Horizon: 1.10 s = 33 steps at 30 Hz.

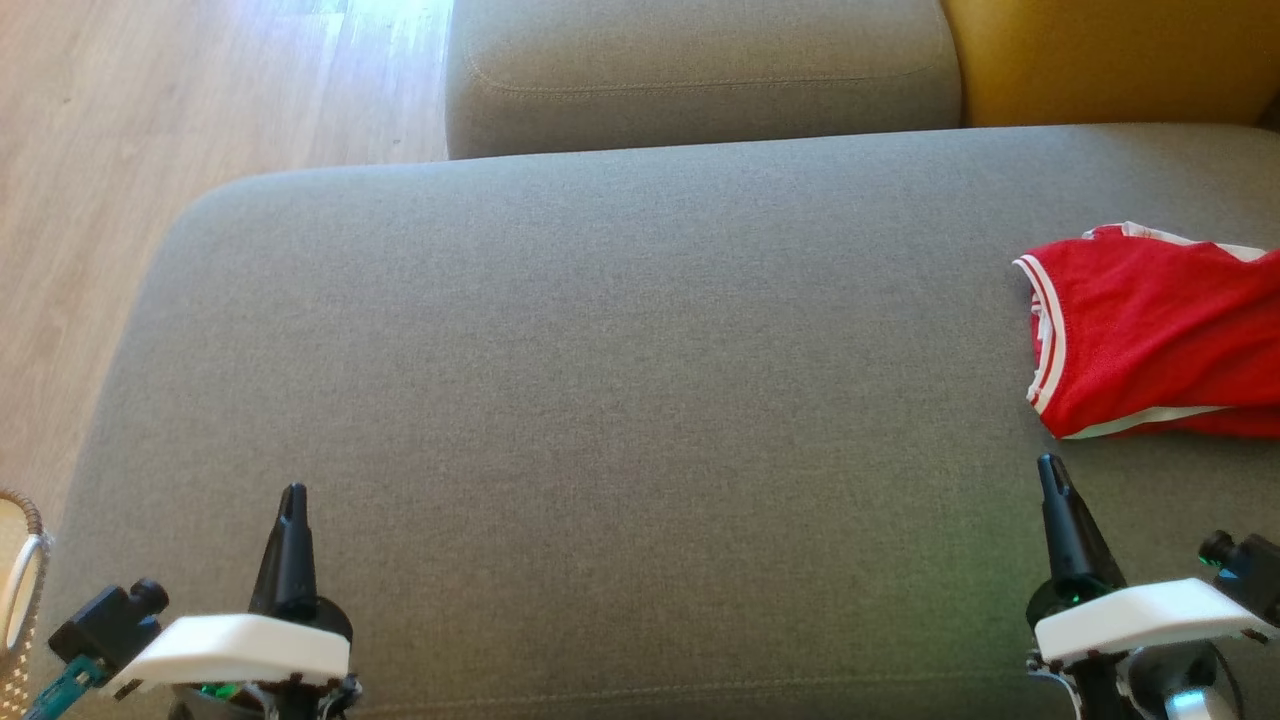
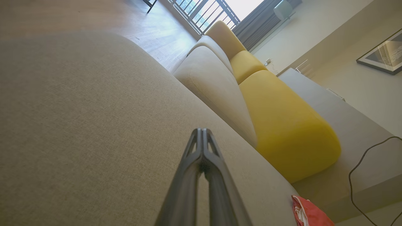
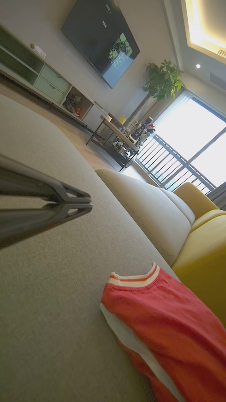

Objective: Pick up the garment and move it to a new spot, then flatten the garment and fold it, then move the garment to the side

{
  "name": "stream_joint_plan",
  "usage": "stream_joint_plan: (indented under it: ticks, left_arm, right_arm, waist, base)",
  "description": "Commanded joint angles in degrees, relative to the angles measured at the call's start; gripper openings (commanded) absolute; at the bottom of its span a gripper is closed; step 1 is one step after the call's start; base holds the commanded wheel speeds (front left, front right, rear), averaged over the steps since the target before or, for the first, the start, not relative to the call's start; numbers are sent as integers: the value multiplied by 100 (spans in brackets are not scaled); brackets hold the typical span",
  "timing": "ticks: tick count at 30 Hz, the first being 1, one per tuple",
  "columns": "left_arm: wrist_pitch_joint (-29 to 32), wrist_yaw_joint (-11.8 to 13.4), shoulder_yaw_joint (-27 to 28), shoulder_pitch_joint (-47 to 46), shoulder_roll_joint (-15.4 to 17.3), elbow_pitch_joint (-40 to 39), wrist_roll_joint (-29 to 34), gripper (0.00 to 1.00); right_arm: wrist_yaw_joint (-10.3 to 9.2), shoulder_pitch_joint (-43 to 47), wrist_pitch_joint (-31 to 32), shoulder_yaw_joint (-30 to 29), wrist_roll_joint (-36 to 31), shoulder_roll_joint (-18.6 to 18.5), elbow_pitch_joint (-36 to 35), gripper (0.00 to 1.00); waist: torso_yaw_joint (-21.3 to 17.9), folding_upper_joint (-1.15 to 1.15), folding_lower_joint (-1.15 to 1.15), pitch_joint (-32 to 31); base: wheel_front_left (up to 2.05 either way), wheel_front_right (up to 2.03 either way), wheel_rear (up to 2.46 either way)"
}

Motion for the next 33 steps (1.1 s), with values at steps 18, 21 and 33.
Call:
stream_joint_plan:
  ticks: [18,21,33]
  left_arm:
    - [299,-141,259,-508,108,37,-1209,0]
    - [347,-155,281,-541,109,71,-1396,0]
    - [541,-212,372,-678,113,206,-2147,0]
  right_arm:
    - [-1,-419,309,-12,1291,-47,-106,0]
    - [-1,-441,358,-16,1490,-49,-95,0]
    - [-1,-526,558,-34,2298,-53,-53,0]
  waist:
    - [-67,0,0,35]
    - [-78,0,0,41]
    - [-123,0,0,65]
  base:
    - [0,0,0]
    - [0,0,0]
    - [0,0,0]
